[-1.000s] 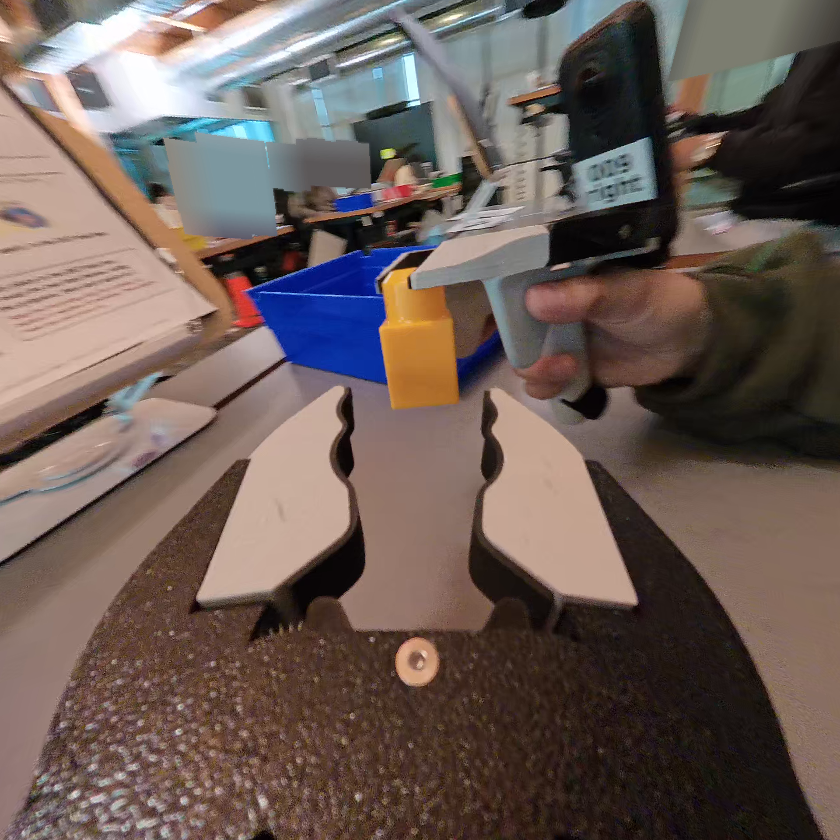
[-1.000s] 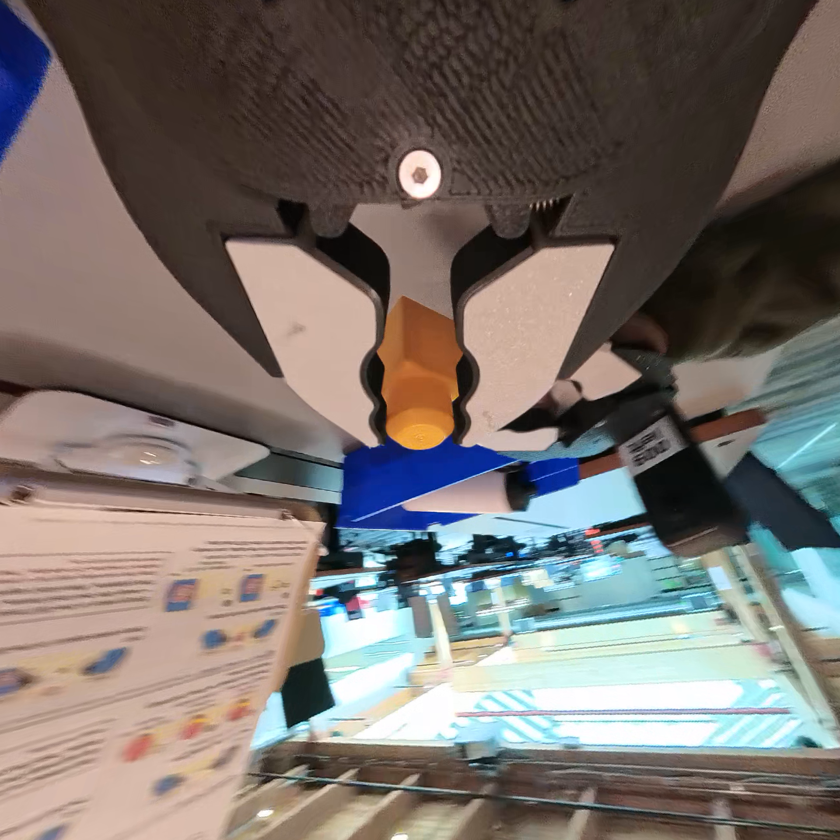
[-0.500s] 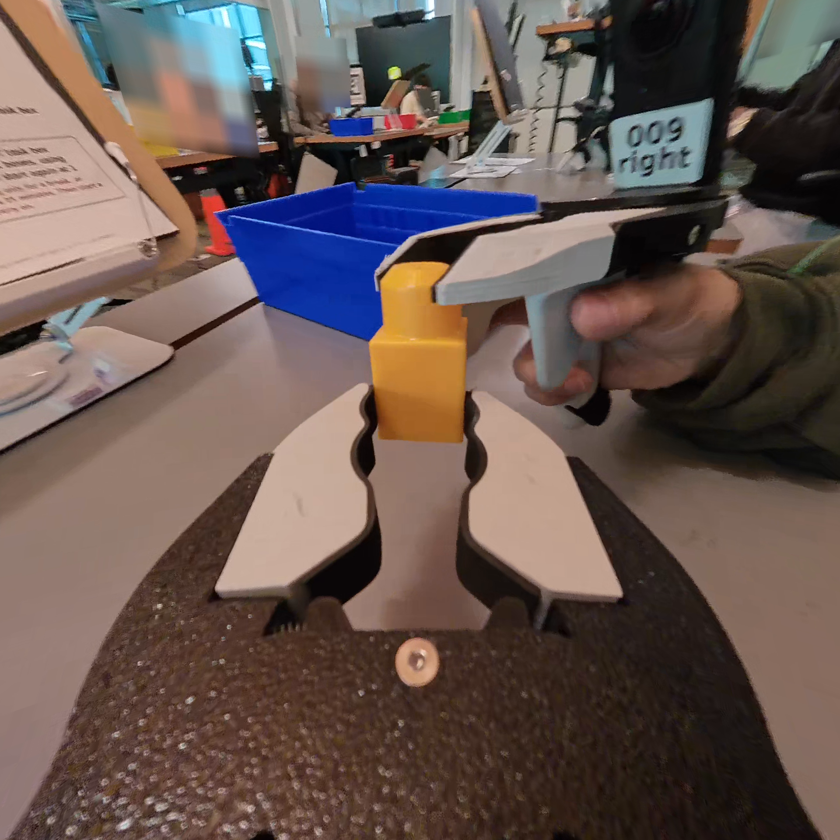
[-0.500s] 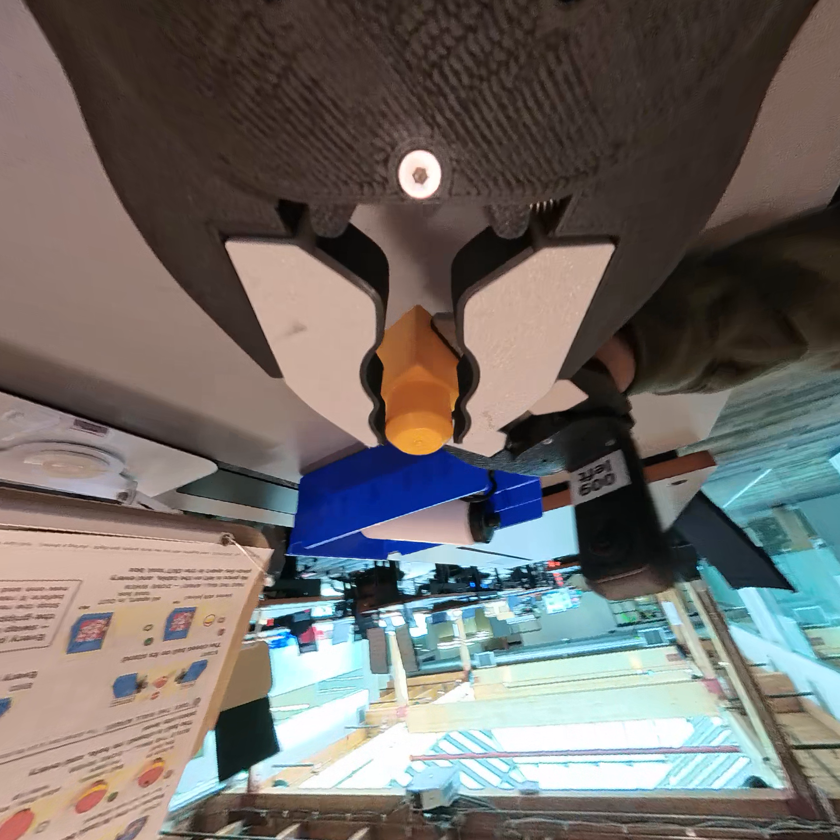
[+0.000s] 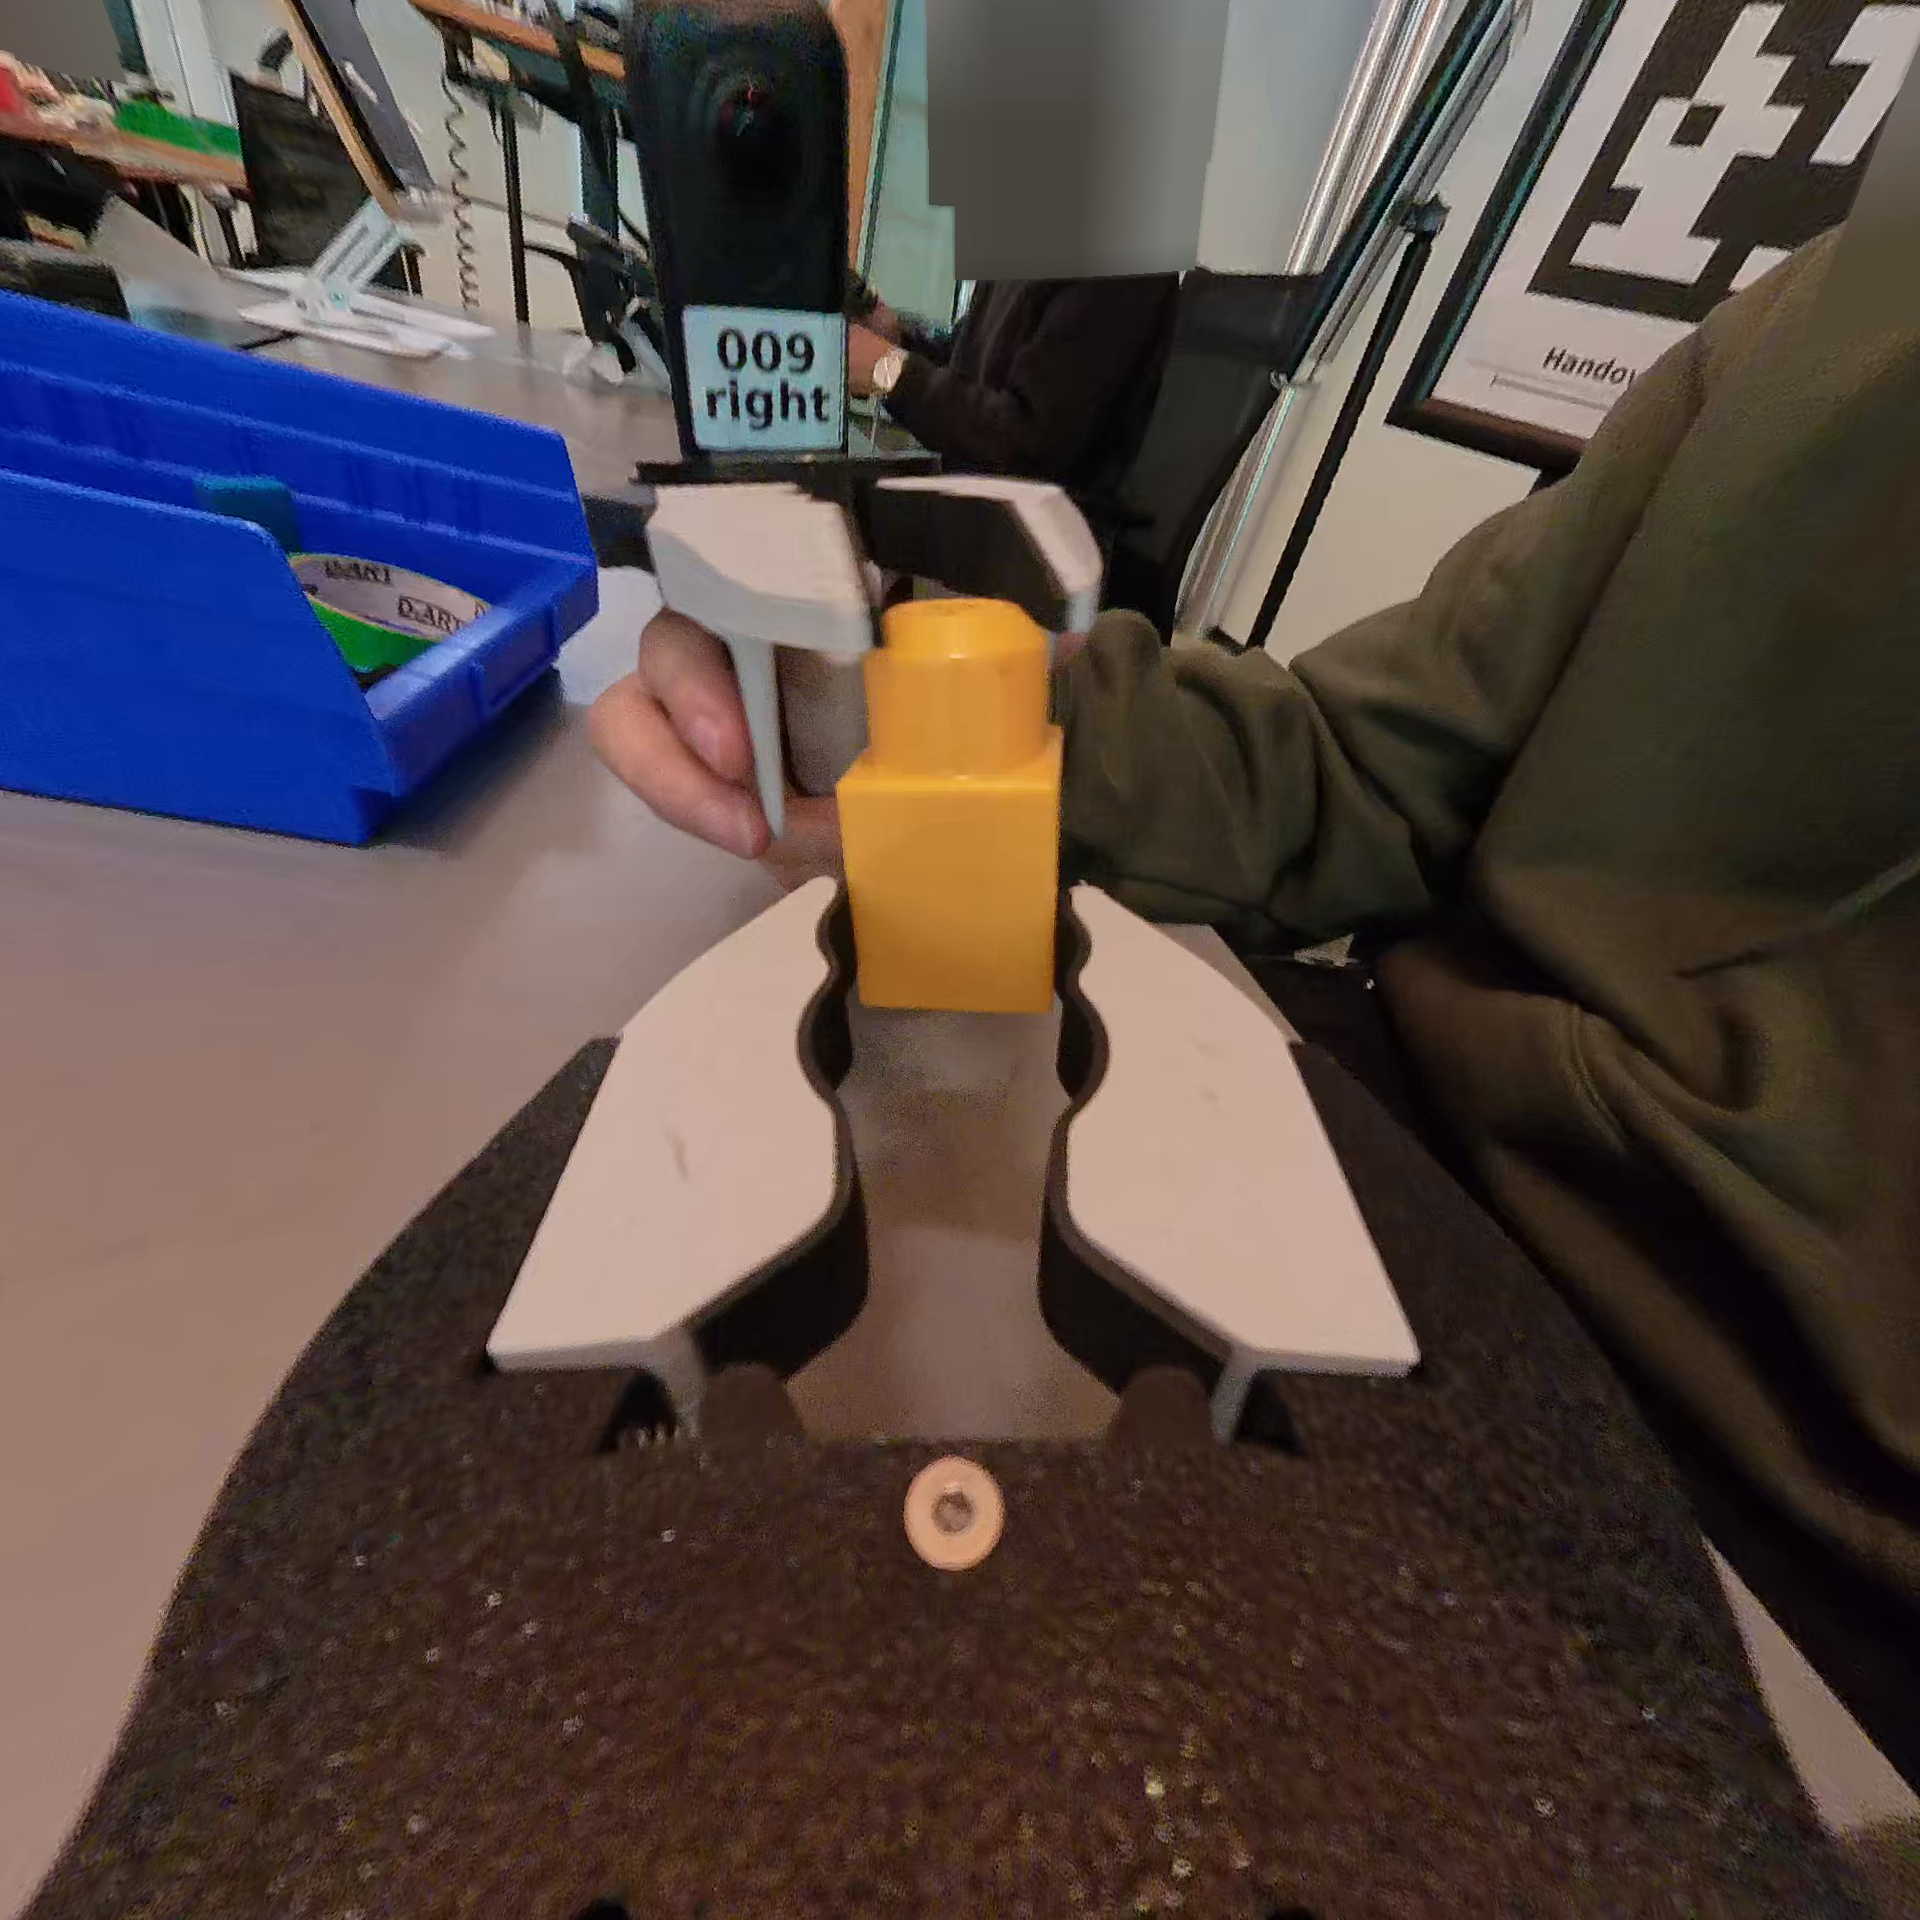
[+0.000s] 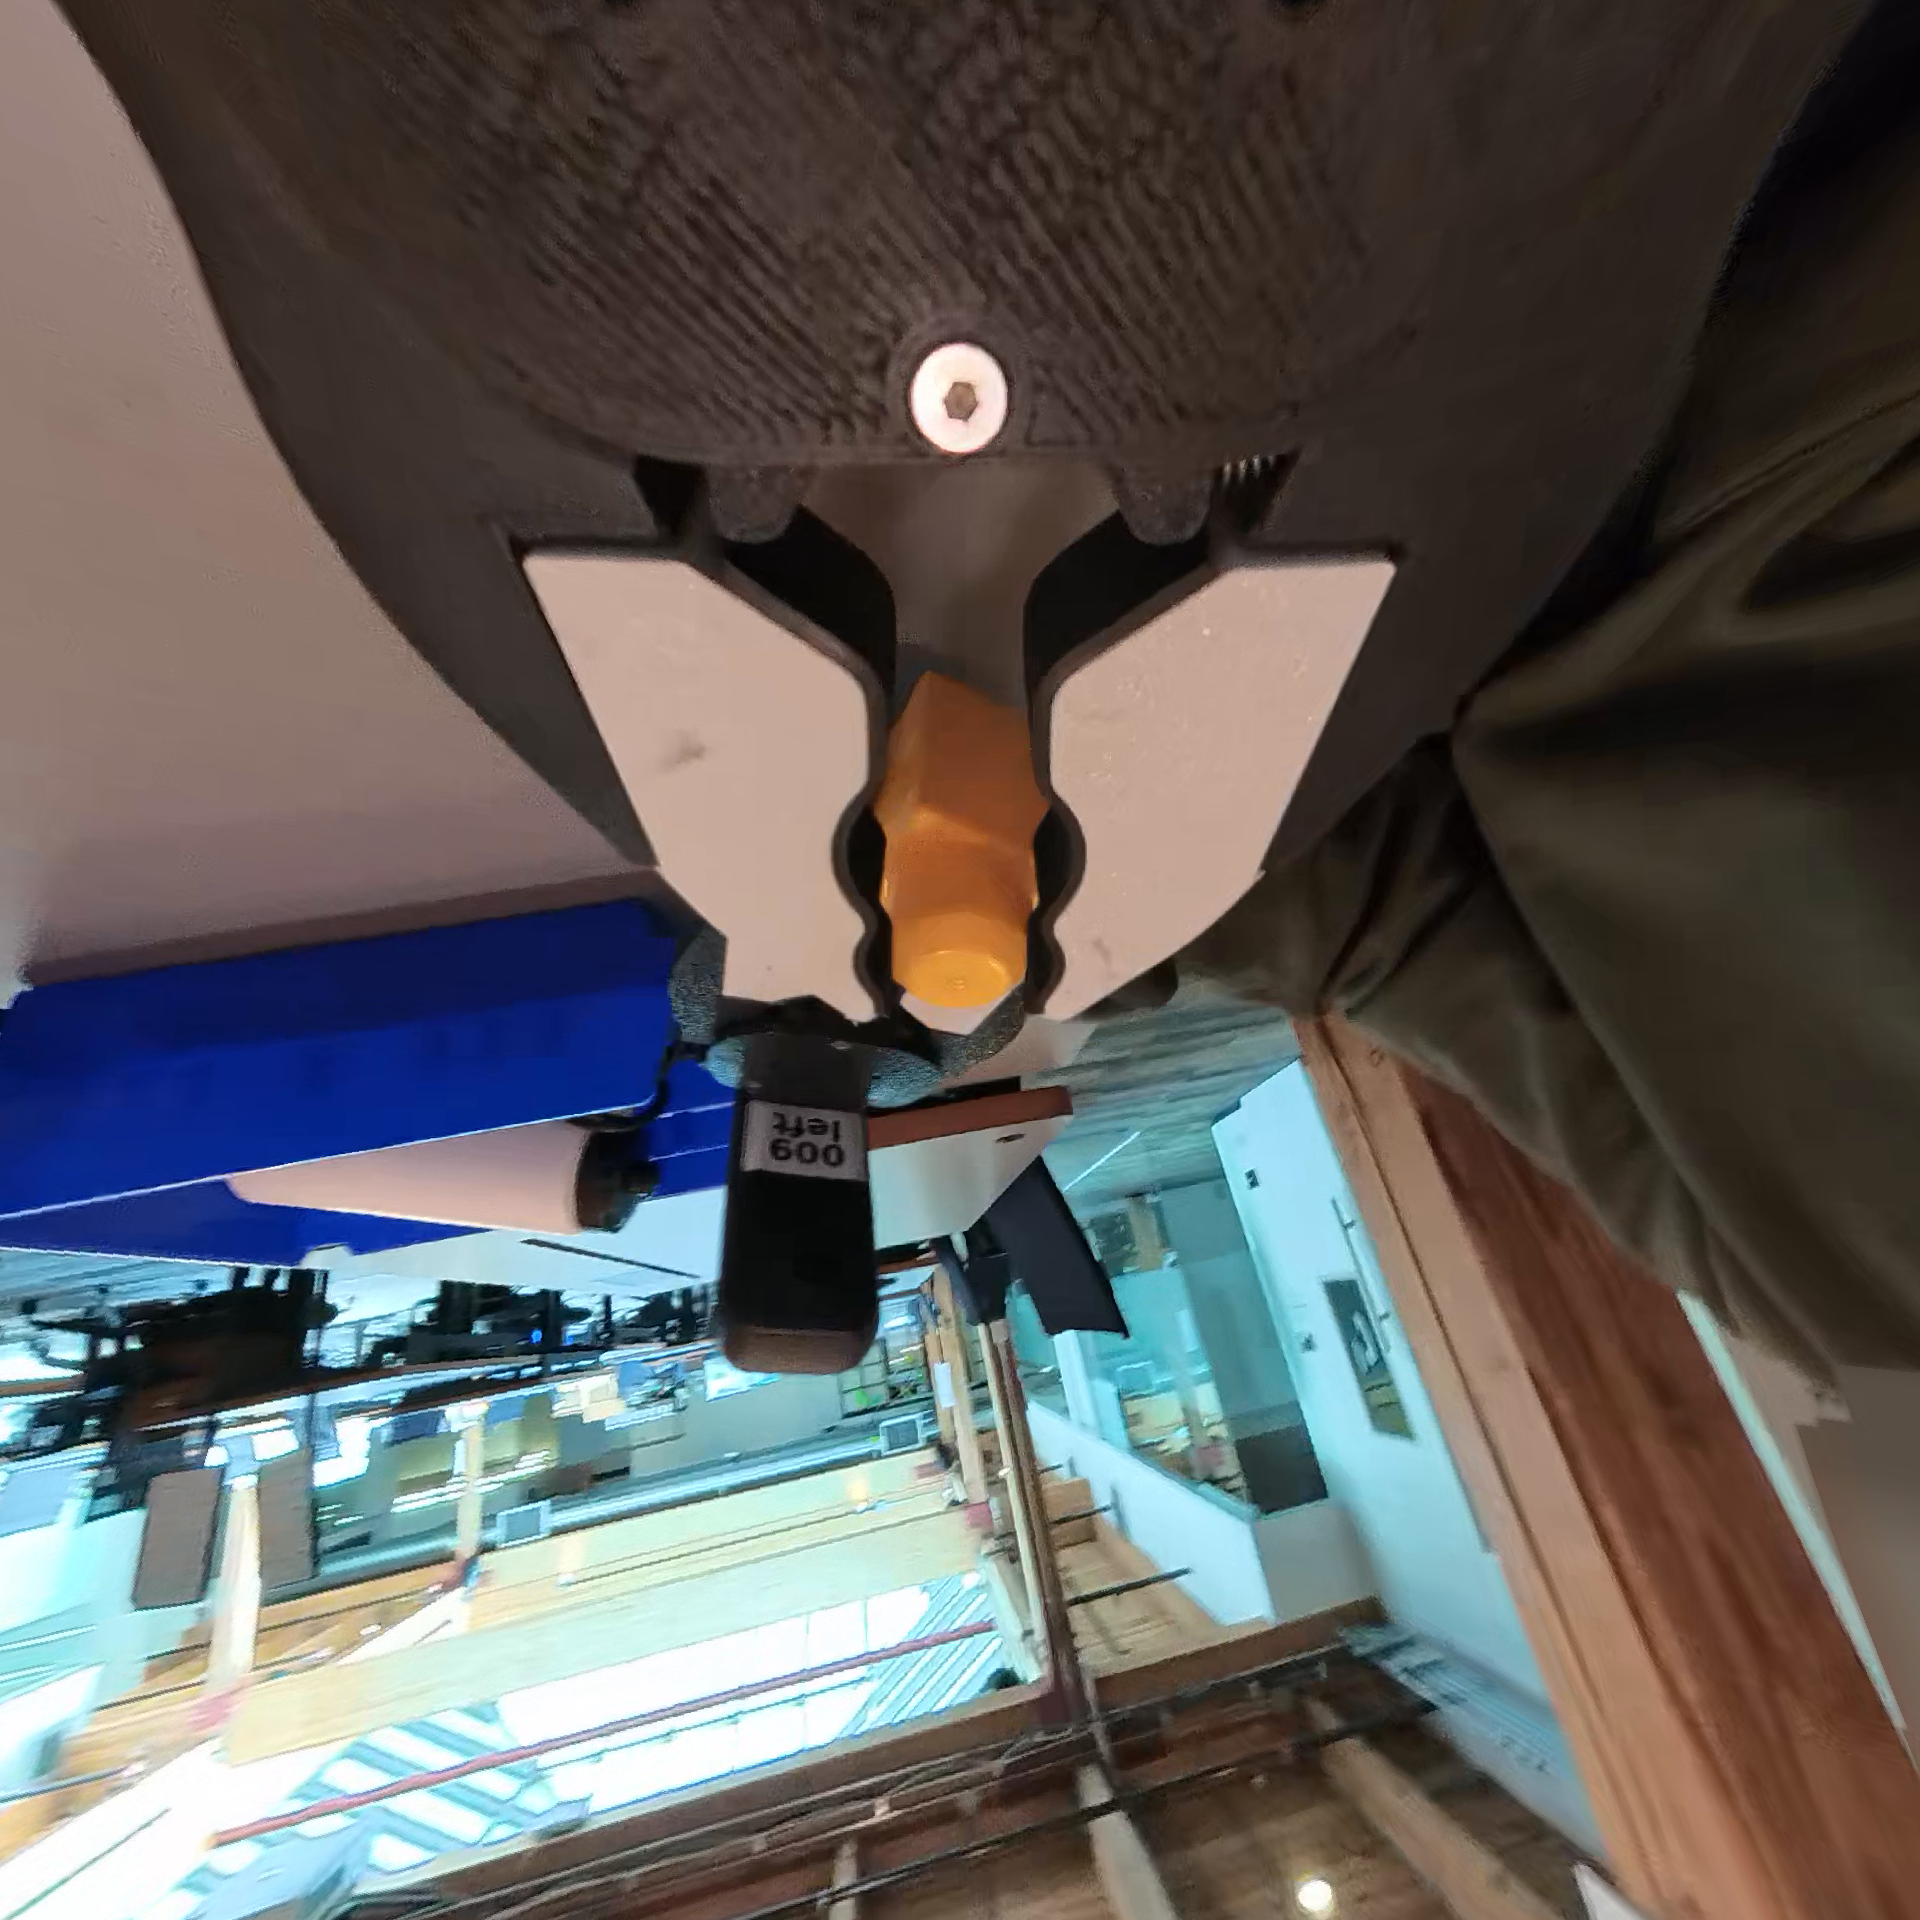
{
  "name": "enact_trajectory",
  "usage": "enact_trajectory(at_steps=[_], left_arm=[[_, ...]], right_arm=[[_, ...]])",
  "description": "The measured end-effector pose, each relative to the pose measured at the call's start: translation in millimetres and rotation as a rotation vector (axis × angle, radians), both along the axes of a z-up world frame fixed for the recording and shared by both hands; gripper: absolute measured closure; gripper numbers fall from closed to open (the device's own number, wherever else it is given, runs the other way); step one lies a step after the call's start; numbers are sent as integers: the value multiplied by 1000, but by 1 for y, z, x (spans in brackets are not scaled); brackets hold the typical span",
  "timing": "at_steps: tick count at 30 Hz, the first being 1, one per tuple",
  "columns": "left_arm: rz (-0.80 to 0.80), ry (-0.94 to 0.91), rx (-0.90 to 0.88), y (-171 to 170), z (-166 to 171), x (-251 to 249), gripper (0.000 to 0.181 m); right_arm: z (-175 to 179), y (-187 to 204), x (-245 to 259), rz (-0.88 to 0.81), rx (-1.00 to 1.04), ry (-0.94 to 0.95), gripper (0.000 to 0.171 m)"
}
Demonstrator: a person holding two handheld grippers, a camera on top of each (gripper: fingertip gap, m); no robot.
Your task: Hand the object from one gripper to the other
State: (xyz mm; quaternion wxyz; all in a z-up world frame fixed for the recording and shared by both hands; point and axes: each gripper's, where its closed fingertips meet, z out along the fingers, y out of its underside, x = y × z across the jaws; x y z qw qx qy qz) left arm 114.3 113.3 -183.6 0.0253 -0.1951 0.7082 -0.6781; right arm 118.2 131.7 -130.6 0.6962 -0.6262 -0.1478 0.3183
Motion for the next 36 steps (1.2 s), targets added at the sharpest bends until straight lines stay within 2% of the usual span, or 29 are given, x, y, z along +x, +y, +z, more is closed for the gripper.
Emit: enact_trajectory(at_steps=[6,7,10,11,12,13,16,19,23,33,36], left_arm=[[27,6,15,1,-4,5,145],[58,8,26,3,-6,8,145],[56,-12,27,4,-3,8,145],[69,-26,40,5,-3,9,146],[80,-38,50,5,-4,10,146],[87,-47,56,5,-4,11,146],[134,-115,82,8,-4,15,146],[212,-182,121,13,-3,23,146],[245,-179,122,14,-4,28,146],[260,-173,137,14,-6,30,145],[442,-246,178,30,-3,48,141]], right_arm=[[-2,2,5,-34,-10,-60,152],[1,1,5,-29,12,-67,171],[0,5,14,-110,28,-91,171],[0,4,14,-127,44,-96,156],[-1,2,12,-113,36,-91,133],[-6,1,8,-76,1,-93,126],[-10,9,13,-112,-46,-68,124],[-17,12,12,-126,-64,-115,131],[-20,18,14,-197,-45,-206,142],[-16,18,17,-194,-60,-192,142],[-15,29,43,-390,-83,-161,142]])
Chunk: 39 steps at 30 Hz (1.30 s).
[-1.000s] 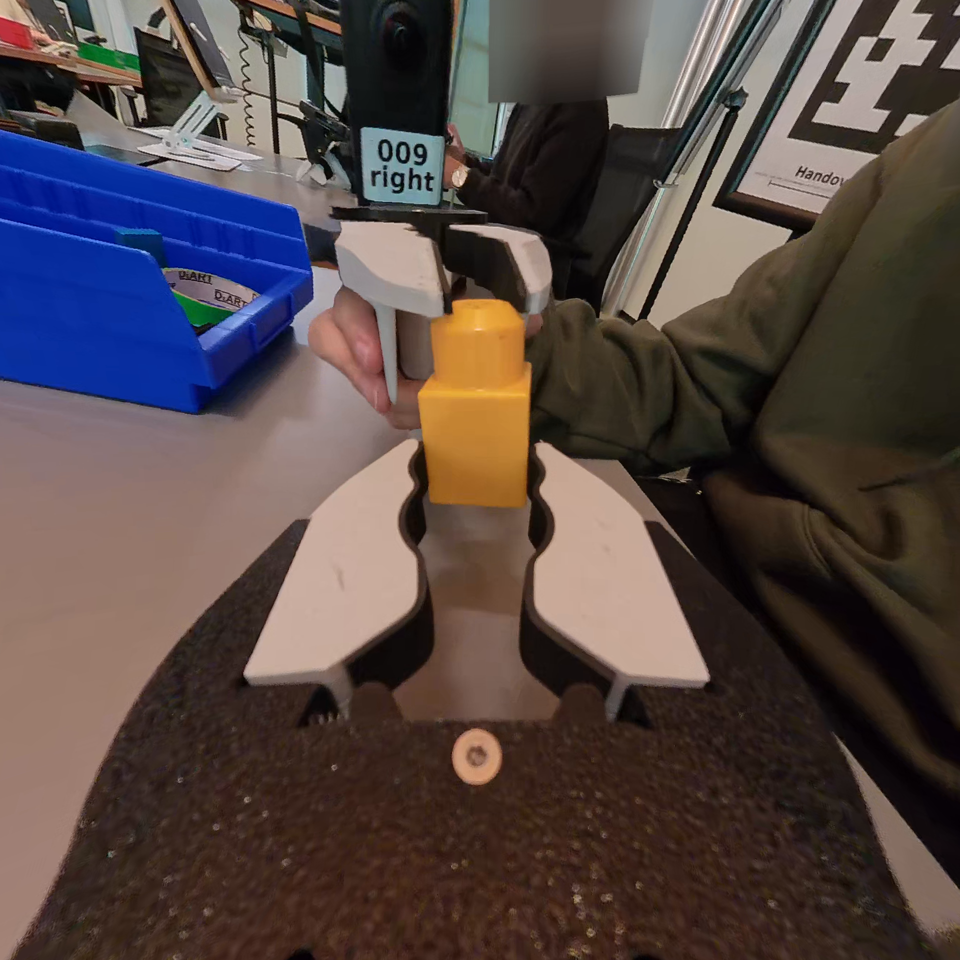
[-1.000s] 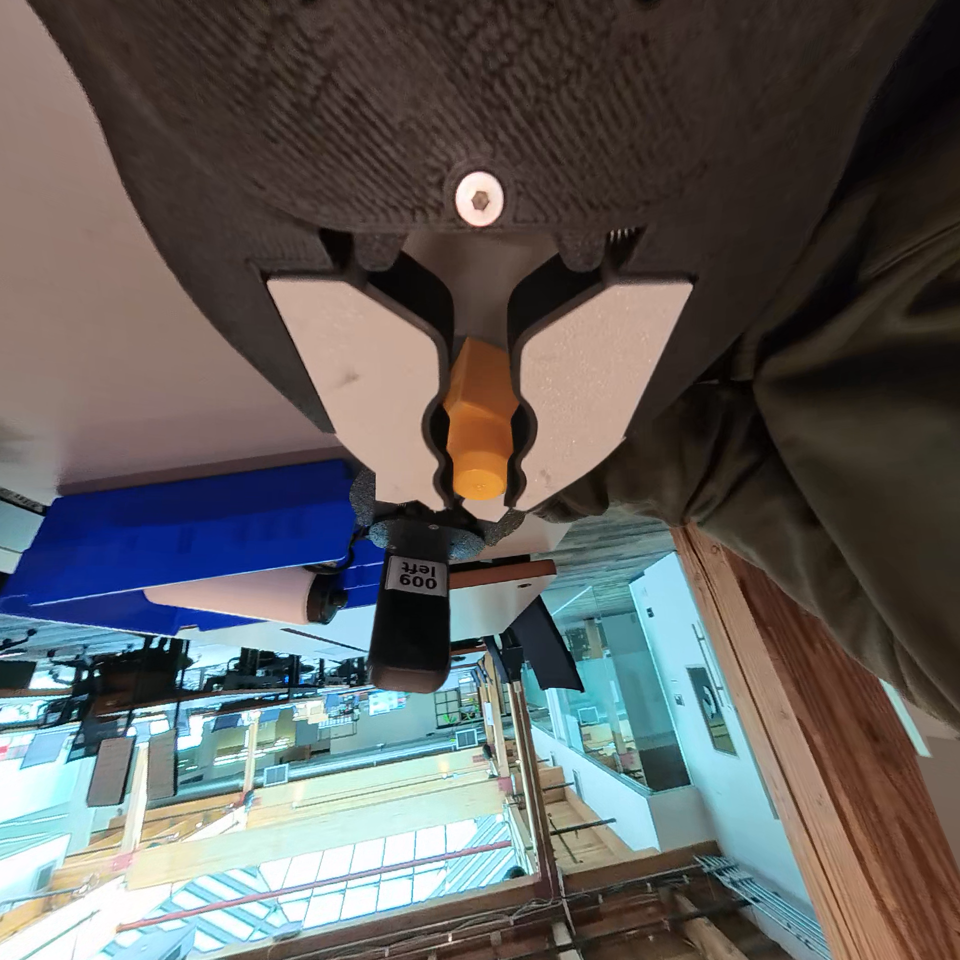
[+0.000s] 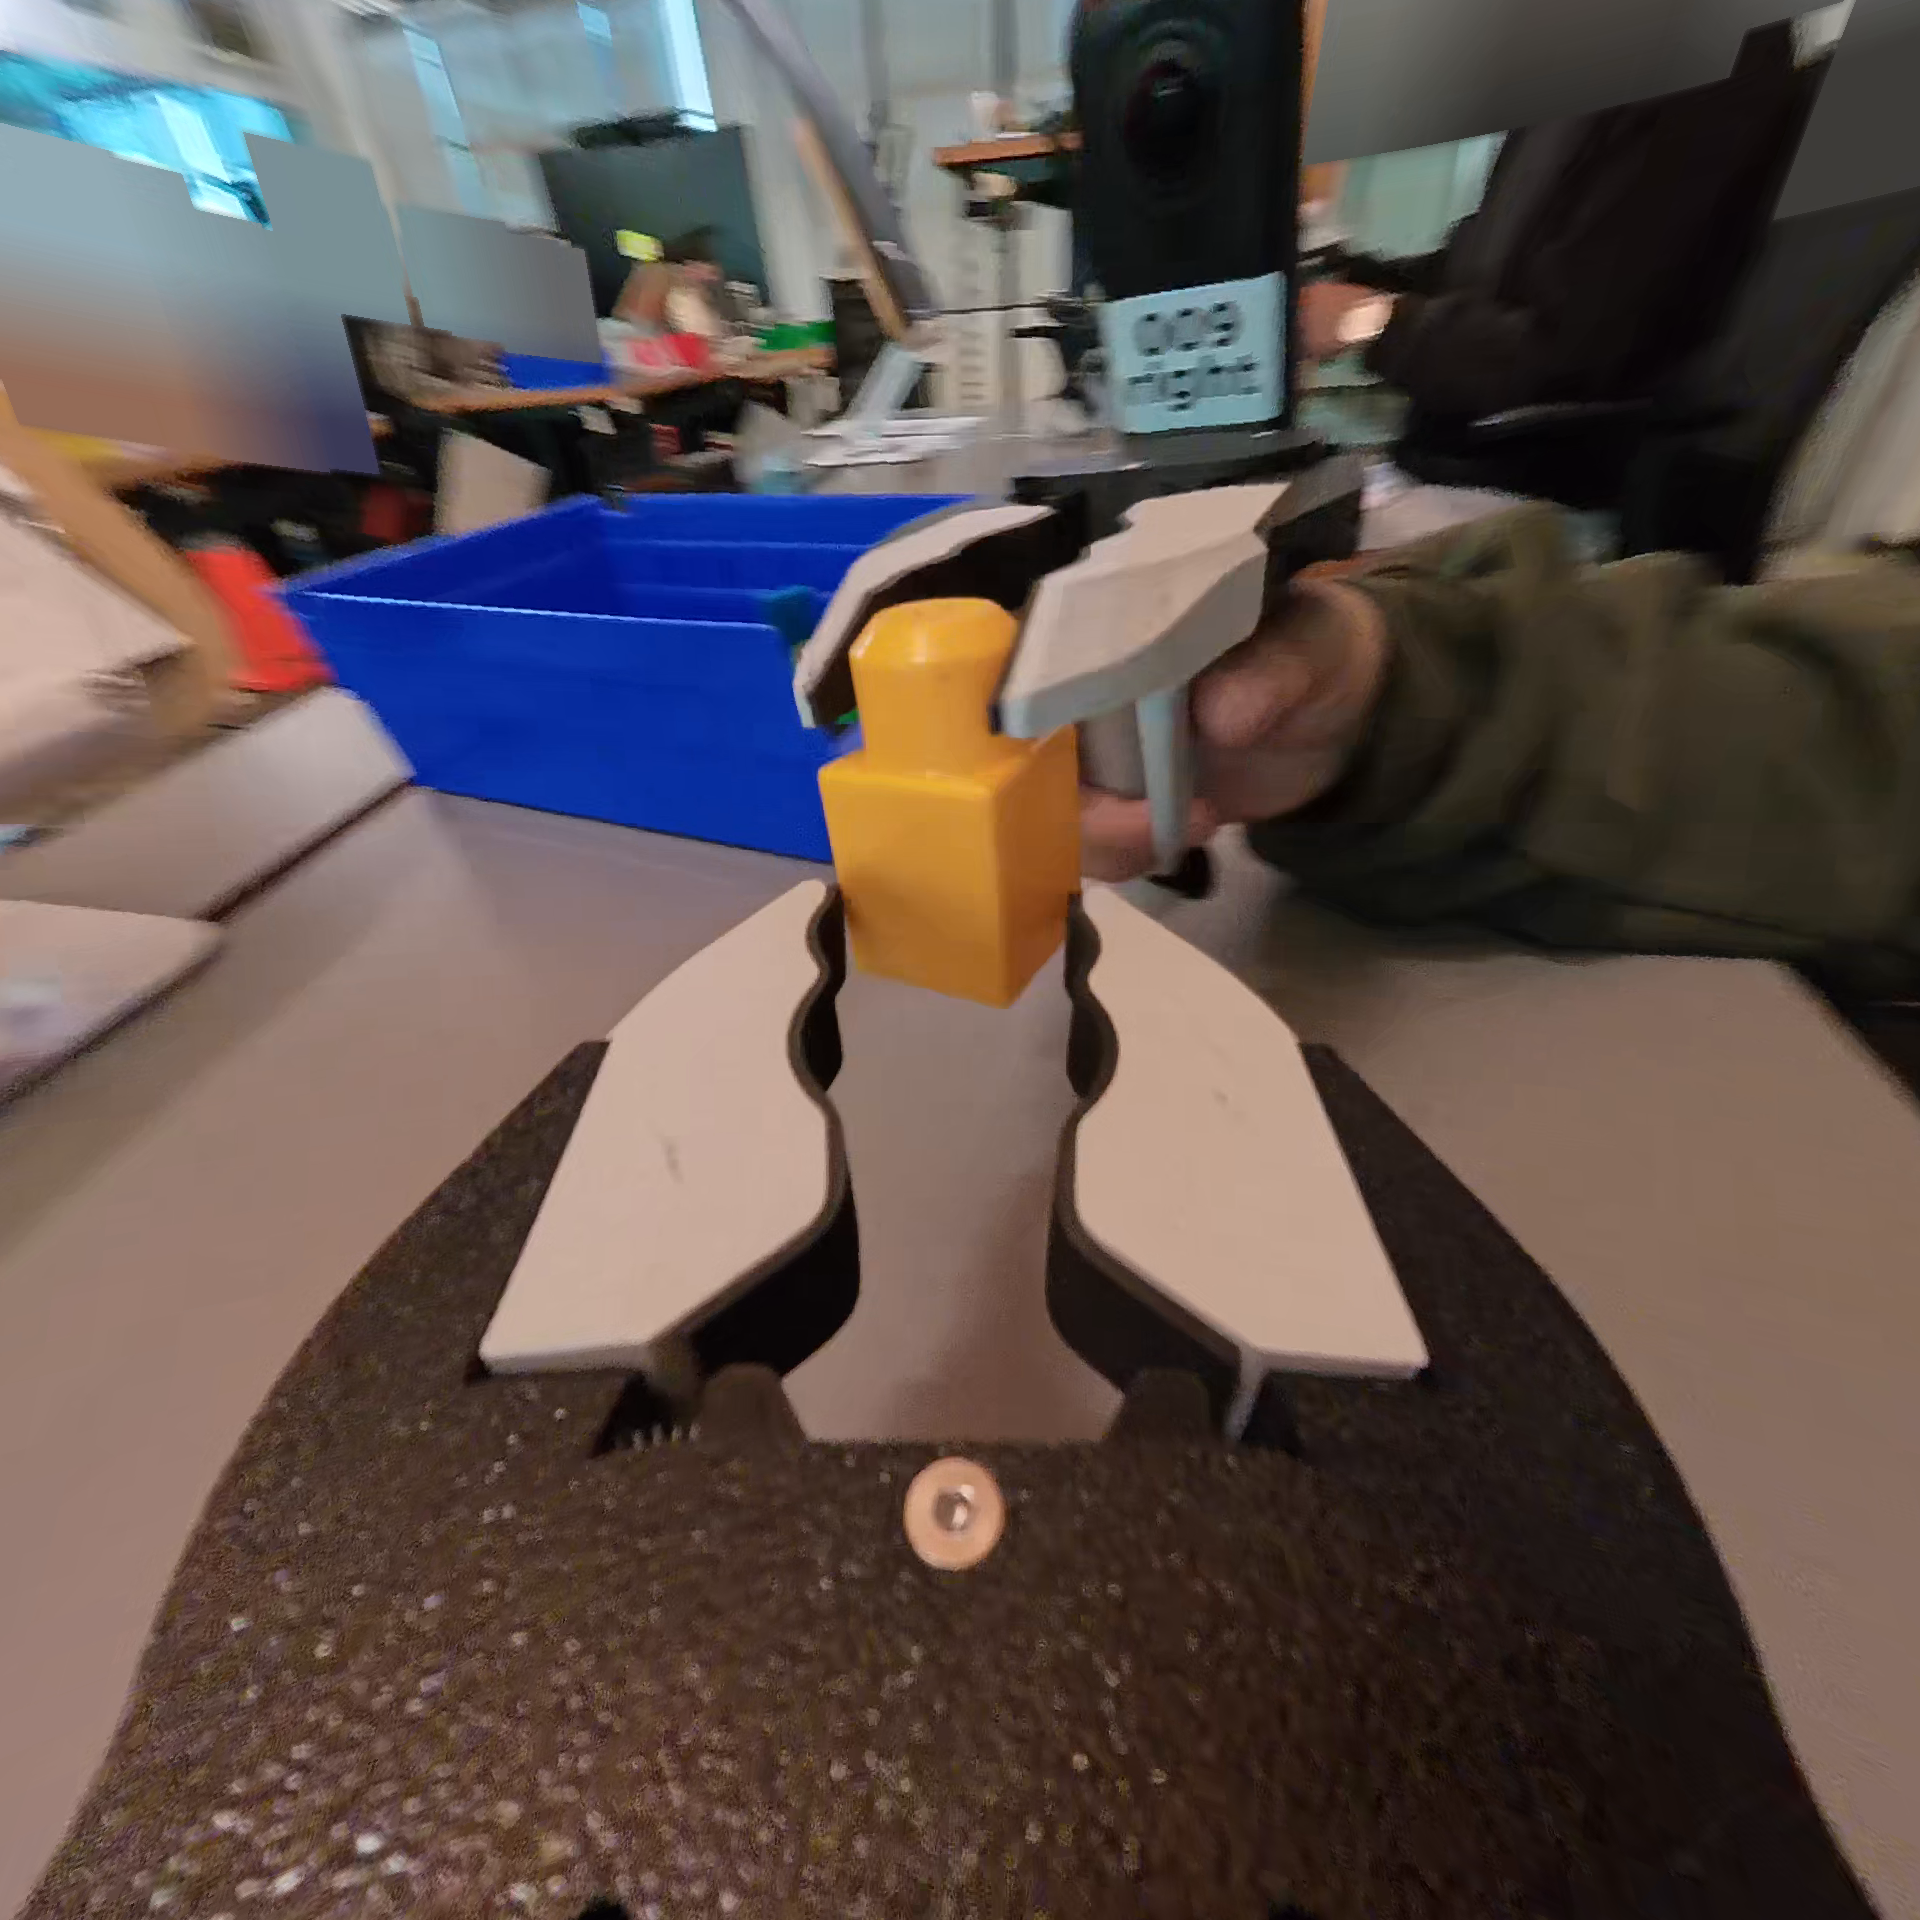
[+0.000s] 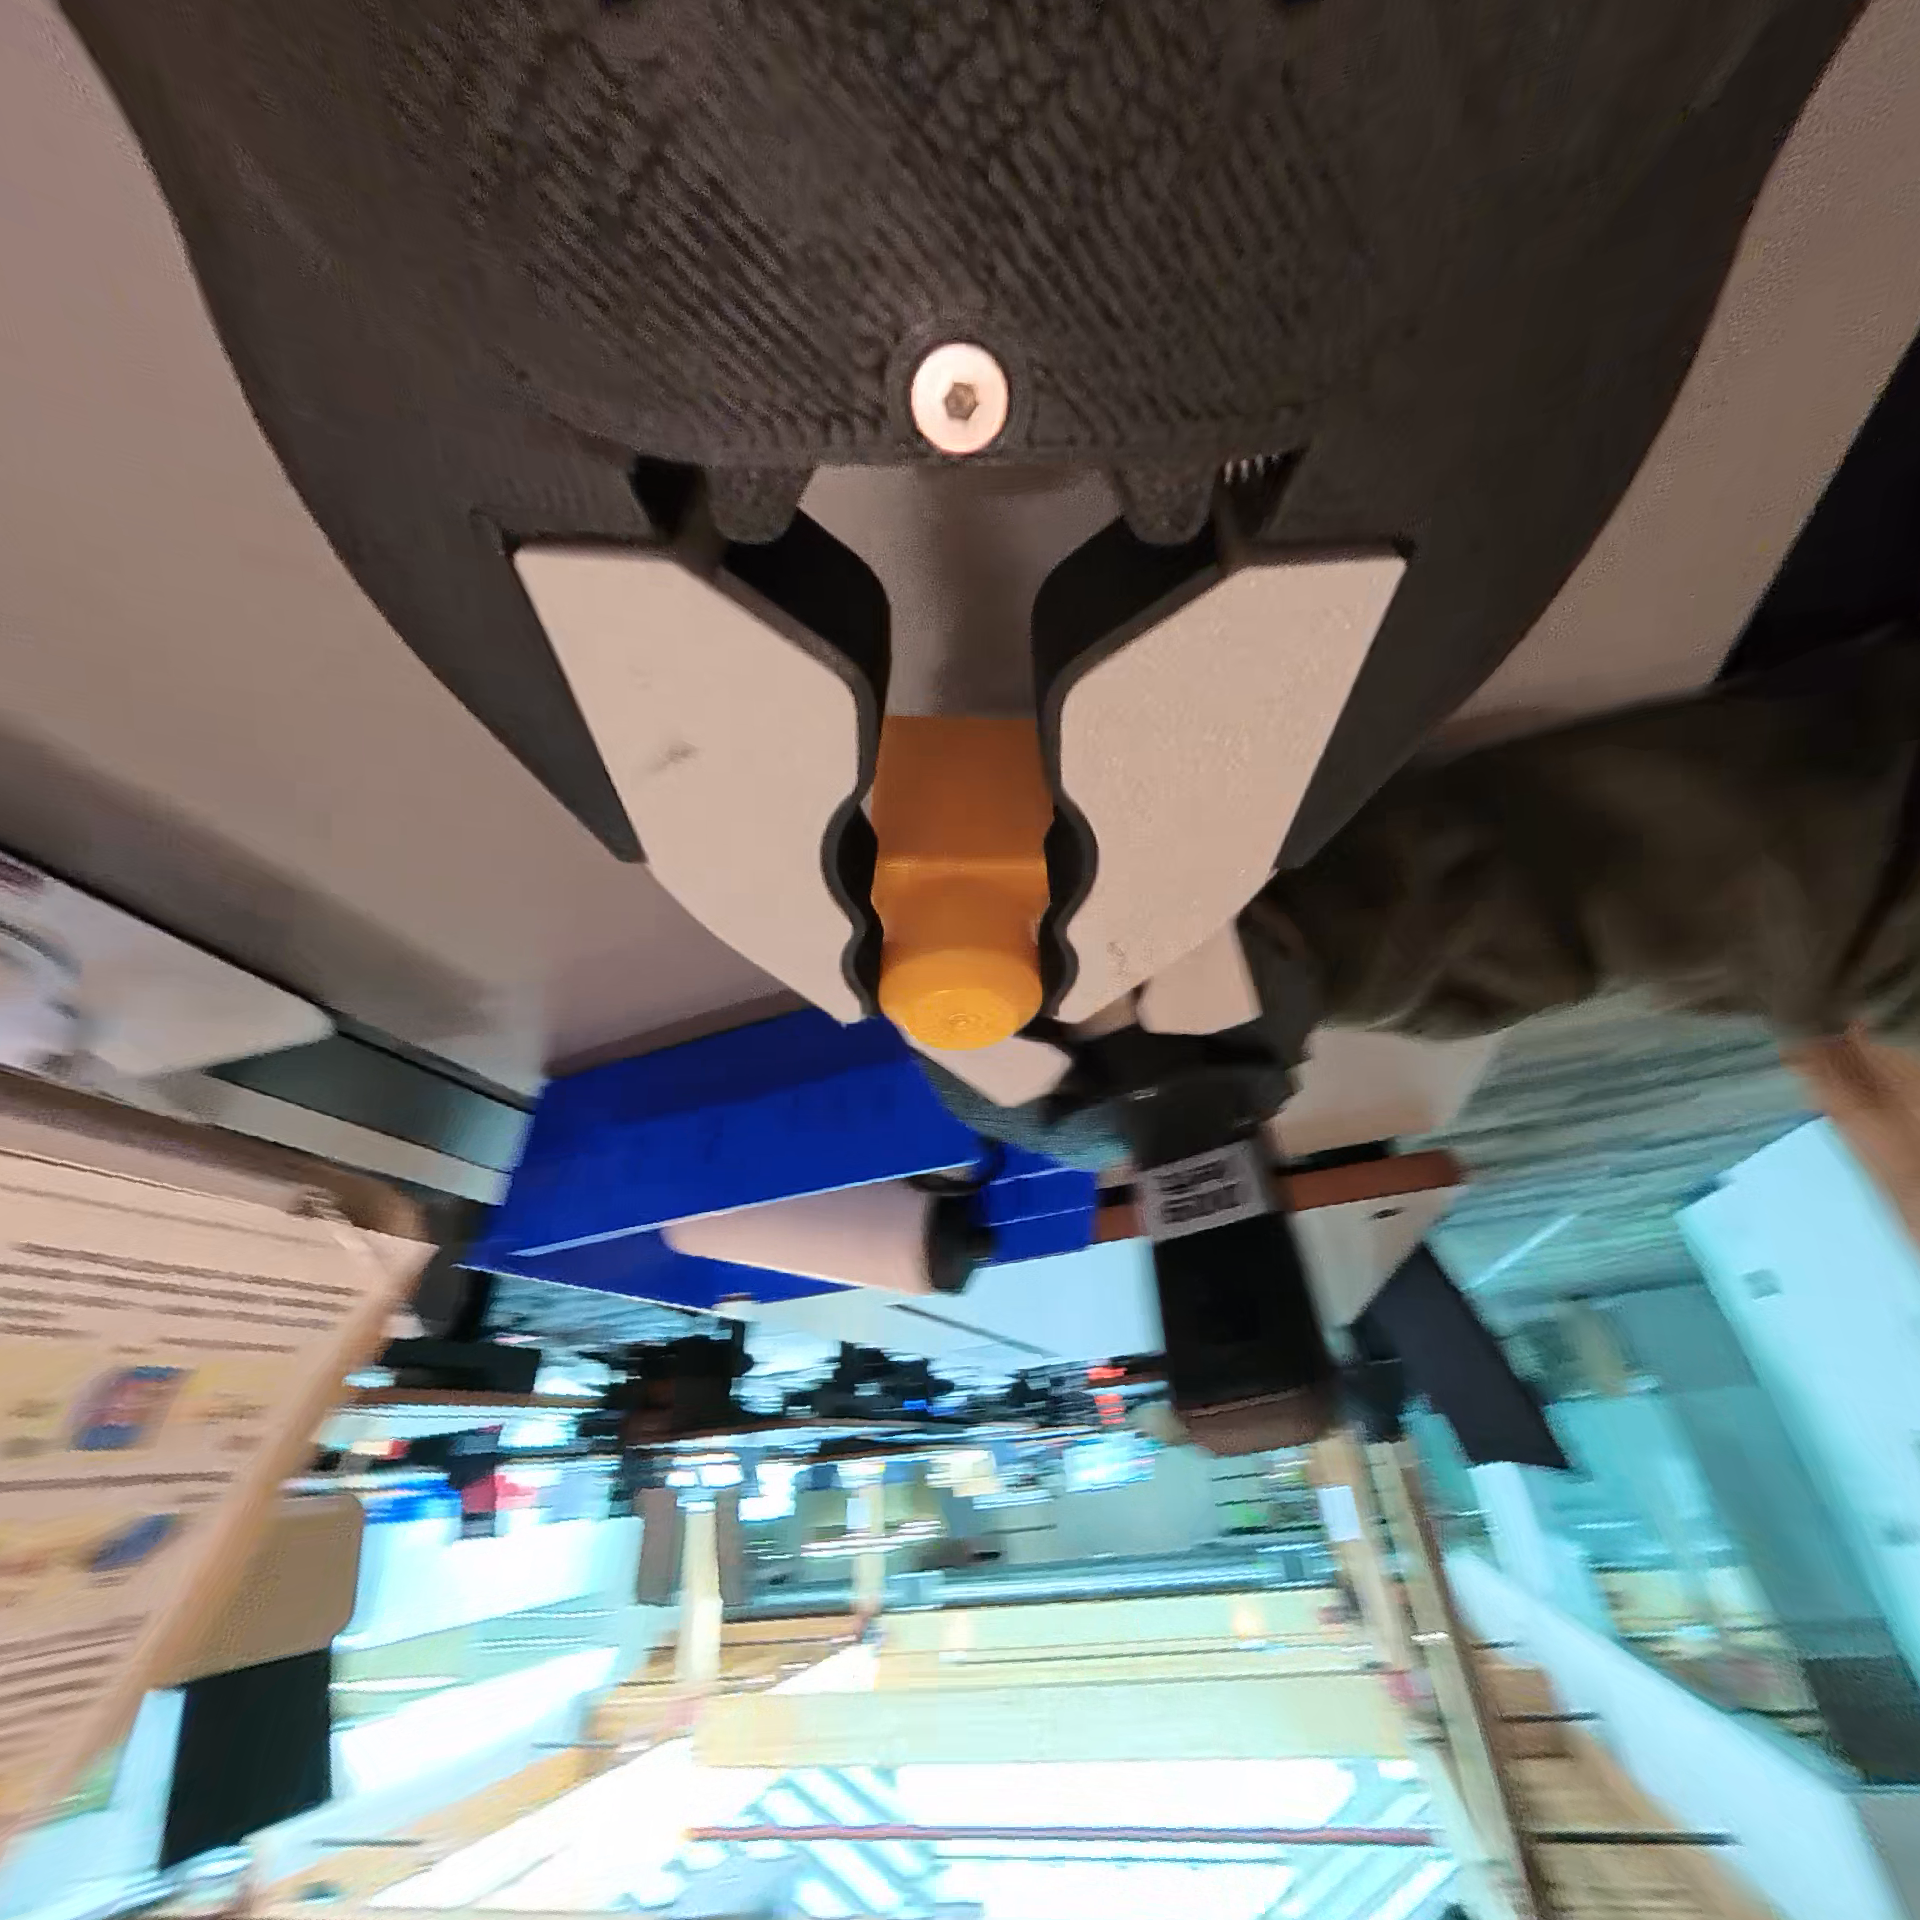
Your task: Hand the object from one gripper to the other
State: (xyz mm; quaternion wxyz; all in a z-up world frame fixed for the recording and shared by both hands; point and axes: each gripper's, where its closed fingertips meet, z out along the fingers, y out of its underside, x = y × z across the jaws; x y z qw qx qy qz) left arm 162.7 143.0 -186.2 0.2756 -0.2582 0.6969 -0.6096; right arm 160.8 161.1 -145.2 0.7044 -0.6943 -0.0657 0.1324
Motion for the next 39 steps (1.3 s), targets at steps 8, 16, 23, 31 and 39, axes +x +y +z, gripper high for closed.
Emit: enact_trajectory(at_steps=[8,16,23,31,39], left_arm=[[387,-243,188,22,12,25,125],[505,-243,320,14,0,34,123],[535,-231,315,18,-2,35,142],[509,-183,257,22,0,34,144],[221,-98,-223,29,28,16,144]], right_arm=[[-7,0,61,-461,19,271,142],[-8,3,54,-518,42,368,142],[-10,8,46,-516,56,415,142],[-5,12,39,-445,66,331,135],[4,7,26,-151,68,298,113]])
